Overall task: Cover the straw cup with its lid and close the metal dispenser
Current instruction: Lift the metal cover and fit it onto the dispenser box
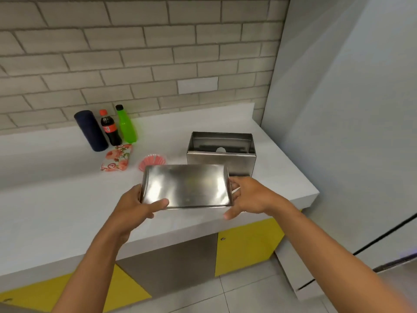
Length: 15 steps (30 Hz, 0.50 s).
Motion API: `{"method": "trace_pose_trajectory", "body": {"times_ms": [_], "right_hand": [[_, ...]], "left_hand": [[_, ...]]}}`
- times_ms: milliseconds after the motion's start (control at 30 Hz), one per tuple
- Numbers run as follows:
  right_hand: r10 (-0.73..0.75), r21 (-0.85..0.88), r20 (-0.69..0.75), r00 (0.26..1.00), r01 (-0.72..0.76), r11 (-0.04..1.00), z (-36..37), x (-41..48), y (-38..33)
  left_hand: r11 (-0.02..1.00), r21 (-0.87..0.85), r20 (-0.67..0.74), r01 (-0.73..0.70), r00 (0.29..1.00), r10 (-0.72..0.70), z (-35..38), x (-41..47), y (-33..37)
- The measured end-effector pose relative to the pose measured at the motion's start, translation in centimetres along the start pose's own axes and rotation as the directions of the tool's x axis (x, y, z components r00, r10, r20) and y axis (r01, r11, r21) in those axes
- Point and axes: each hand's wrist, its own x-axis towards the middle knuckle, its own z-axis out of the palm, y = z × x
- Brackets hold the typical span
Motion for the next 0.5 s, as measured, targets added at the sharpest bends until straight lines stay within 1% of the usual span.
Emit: {"method": "trace_pose_trajectory", "body": {"times_ms": [67,167,233,367,500], "right_hand": [[0.003,-0.032,-0.079,0.997,-0.005,0.999,-1.6,-0.2,0.5],[0.006,-0.060,-0.212,0.977,-0.019,0.998,-4.4,0.7,0.7],[0.015,-0.075,-0.272,0.962,-0.037,0.997,-6.1,1.9,0.7],[0.039,-0.145,-0.371,0.928,-0.100,0.984,-8.5,4.7,1.2],[0.054,-0.155,-0.418,0.907,-0.130,0.979,-10.4,6.9,2.2]], "left_hand": [[0.992,0.101,0.048,-0.075,0.996,0.070,0.8,0.8,2.6],[0.972,0.129,0.111,-0.197,0.977,0.183,1.8,3.2,5.5],[0.959,0.151,0.131,-0.238,0.967,0.219,2.4,5.2,6.9],[0.921,0.248,0.100,-0.299,0.954,0.283,3.9,9.6,8.4],[0.864,0.373,0.033,-0.339,0.935,0.353,6.2,12.9,9.3]]}}
